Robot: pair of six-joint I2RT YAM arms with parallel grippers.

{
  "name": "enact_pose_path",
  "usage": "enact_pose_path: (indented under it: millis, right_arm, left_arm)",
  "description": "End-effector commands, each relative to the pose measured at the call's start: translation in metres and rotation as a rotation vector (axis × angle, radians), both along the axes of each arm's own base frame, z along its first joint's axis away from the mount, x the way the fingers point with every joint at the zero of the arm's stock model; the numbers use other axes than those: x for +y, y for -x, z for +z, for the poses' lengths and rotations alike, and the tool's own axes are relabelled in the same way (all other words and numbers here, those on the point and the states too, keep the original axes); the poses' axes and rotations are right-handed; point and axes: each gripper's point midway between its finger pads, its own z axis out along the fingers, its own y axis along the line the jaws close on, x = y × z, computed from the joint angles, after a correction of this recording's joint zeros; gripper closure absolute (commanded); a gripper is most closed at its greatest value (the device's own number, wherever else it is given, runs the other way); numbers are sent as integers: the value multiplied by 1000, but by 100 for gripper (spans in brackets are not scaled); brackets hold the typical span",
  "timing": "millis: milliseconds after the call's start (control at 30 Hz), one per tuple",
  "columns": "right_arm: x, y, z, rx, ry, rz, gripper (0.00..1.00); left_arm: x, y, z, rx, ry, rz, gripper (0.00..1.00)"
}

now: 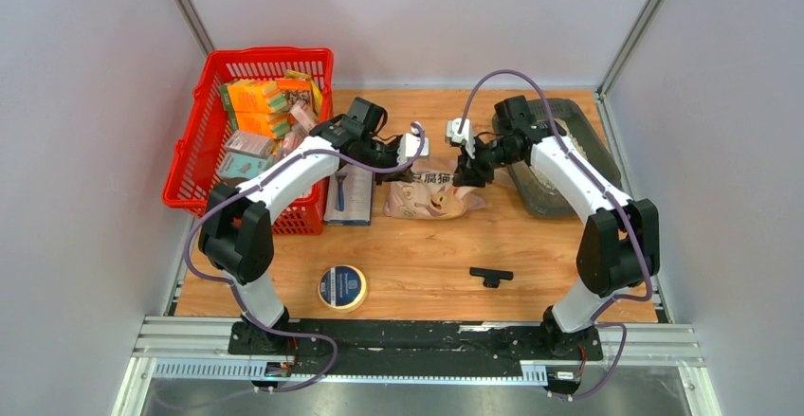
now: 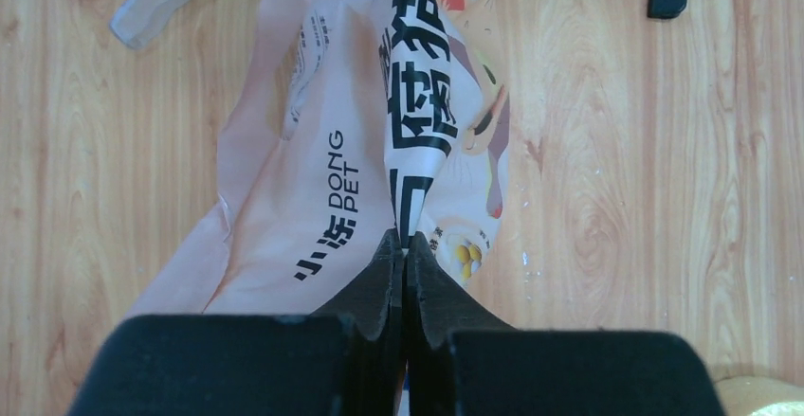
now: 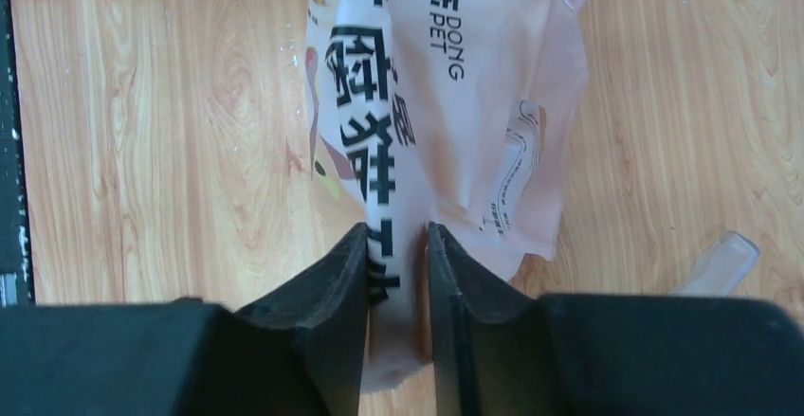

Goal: Fill the litter box with clean litter

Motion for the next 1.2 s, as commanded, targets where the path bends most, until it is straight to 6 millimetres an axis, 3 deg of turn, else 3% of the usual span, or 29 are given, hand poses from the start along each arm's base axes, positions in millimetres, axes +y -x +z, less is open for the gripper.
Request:
enact_pose_path:
  millis: [0,33,200,333,433,633,800,900,933,1067,1100,1133,1167]
  right_arm:
    - [-8,12,7,13,-13,30,63]
    - [-7,16,2,23,-13,40,56]
    - [-5,16,-1,15,-13,48,53]
    - [-7,7,-1,-4,5,28,82]
    - [-11,0,7,-38,7,7,95]
    - [-25,-16,9,-49,15,-37,100]
    - [-14,-10,13,-5,-28,20,100]
    - [-3,-5,14,33,-35,62,99]
    - [2,-3,13,39,-35,73,98]
    - [9,0,12,85,-42,71,96]
    - [9,-1,12,92,-45,67,96]
    - [10,-2,12,97,-48,62,96]
    - [10,-2,13,101,-51,60,96]
  left_arm:
    - [31,19,-12,113,-92,55,100]
    - [33,21,-13,126,-95,65,100]
    - [32,22,-10,182,-76,146,100]
    - [28,20,-4,210,-51,182,100]
    - [30,18,2,230,-47,212,100]
    - [51,16,14,251,-65,276,100]
    - [54,17,11,300,-66,315,100]
    - [36,19,22,311,38,255,77]
    - [27,24,36,316,113,223,69]
    - [-4,3,65,216,318,167,56]
    - [-11,3,67,226,326,152,55]
    - [-18,1,62,266,331,136,45]
    - [-24,-2,67,255,349,117,43]
